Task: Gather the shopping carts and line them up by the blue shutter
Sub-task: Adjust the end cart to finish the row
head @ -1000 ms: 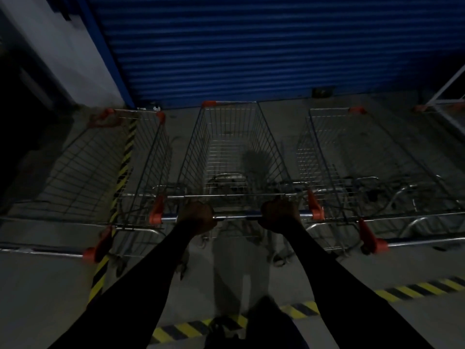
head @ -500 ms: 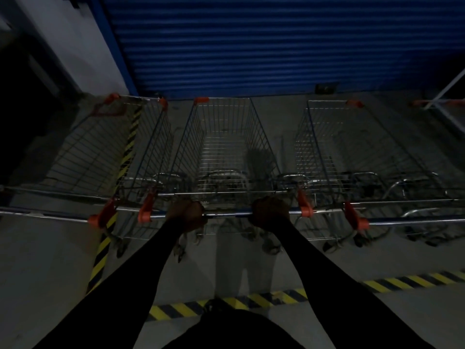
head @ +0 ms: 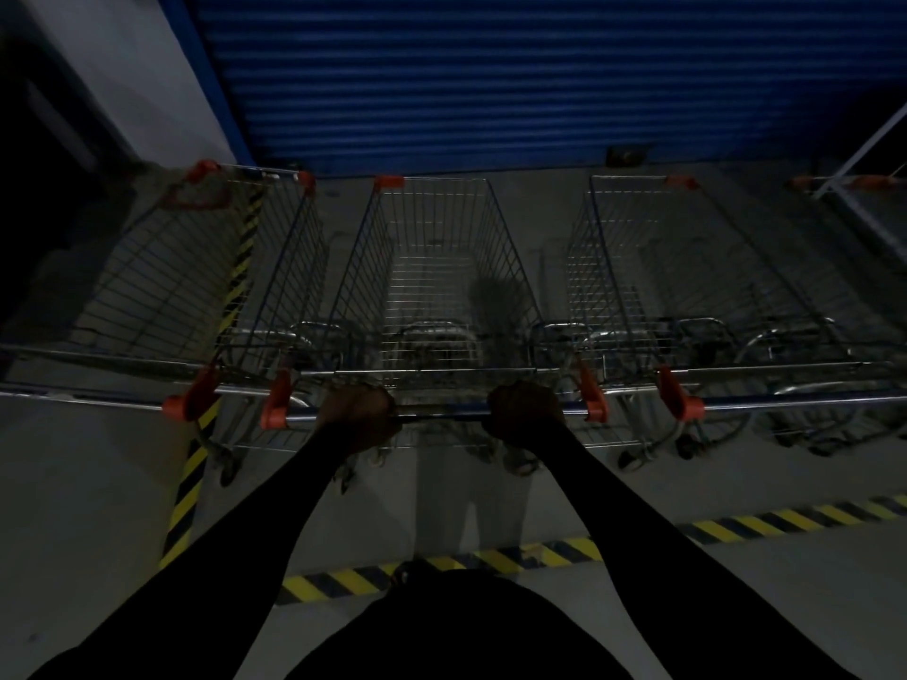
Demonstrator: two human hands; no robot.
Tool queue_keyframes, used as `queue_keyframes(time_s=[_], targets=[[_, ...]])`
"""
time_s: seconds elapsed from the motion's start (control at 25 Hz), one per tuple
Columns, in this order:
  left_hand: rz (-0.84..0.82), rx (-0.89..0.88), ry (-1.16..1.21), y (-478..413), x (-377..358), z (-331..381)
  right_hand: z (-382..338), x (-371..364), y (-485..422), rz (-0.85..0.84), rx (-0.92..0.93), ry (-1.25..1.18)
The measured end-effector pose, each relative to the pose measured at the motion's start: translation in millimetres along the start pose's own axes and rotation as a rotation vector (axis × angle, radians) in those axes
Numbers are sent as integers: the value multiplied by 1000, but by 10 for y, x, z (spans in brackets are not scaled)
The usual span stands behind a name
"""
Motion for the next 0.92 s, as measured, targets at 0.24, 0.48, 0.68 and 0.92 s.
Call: queue_keyframes(time_s=[0.24,0.48,0.68,0.92], targets=[[41,18,86,2,-20,138,97,-67,88,17,-30,41],[95,-9,116,30,-206,137,145,-95,124,10,-6,64],[277,-24,211,97,-194,209,194,-104,114,3,3,66],[288,-78,89,105,-194,198,184,-148,110,59,2,62]])
Point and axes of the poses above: each hand's wrist, its own y-axis away from the middle knuckle, its own x-axis out of the back of the hand, z = x × y, the point moved 2 cm from there along -y, towards the middle knuckle, and after that the axes turned 9 degrees about y, right-handed, at the moved point
